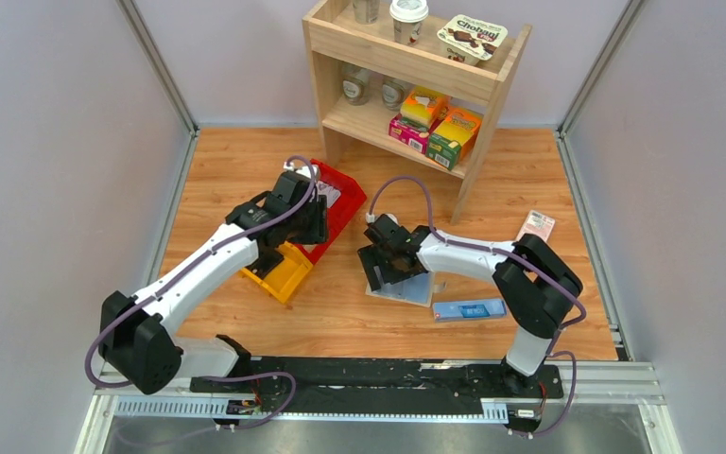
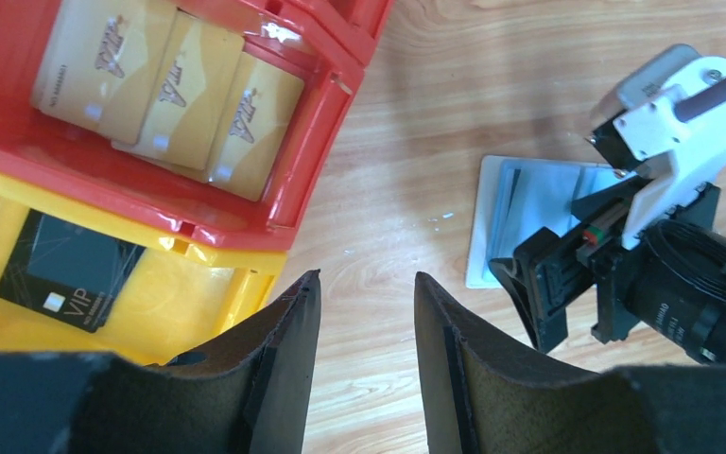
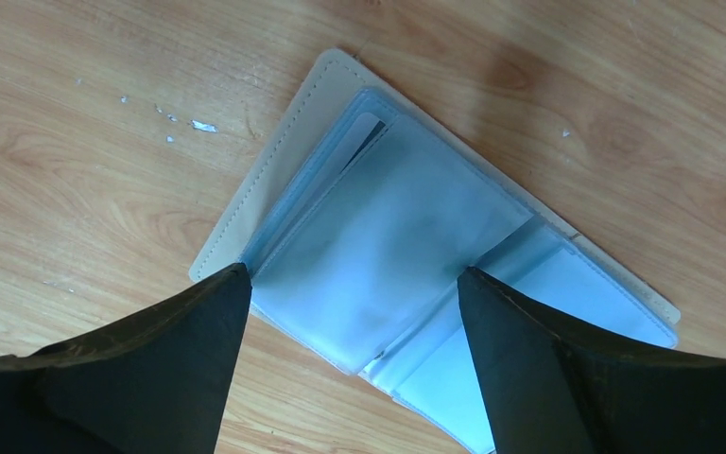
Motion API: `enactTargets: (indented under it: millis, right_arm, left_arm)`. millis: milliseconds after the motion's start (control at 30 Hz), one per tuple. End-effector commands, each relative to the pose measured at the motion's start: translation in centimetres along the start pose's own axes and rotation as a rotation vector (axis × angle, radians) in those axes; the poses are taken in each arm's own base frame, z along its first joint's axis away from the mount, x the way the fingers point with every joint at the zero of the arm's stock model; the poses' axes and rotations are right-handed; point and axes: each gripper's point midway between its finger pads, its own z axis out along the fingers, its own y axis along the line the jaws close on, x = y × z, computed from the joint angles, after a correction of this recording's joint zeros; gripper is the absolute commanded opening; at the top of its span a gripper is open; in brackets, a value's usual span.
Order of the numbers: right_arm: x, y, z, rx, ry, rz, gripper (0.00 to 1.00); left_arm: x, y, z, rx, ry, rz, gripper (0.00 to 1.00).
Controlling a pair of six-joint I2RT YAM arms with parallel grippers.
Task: Take the credit cards out of the card holder
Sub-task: Remove the credit card from the card holder.
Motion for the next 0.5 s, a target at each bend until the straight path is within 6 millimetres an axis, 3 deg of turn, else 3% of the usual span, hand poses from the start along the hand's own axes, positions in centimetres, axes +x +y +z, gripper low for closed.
enactTargets:
  millis: [0, 133, 300, 467]
  right_arm:
    - [1.5, -1.0, 1.6, 0.059, 0.063, -0.023, 0.86]
    - [2.3, -2.6, 2.3, 0.103, 0.069, -0.077, 0.82]
    - [1.2, -3.8, 2.0, 0.095, 0.022, -0.081, 0.74]
    - [0.1, -3.4, 1.6, -0.003, -0.046, -0.036, 0.64]
  left_arm:
    - [-0.1, -1.4, 0.2, 0.045, 0.006, -0.002, 0.49]
    - [0.0, -1.8, 0.4, 0.055, 0.016, 0.0, 0.49]
    - [0.0, -2.7, 0.8, 0.092, 0.021, 0.012, 0.5]
    - [0.1, -4.2, 1.4, 0.154, 0.034, 0.028, 0.49]
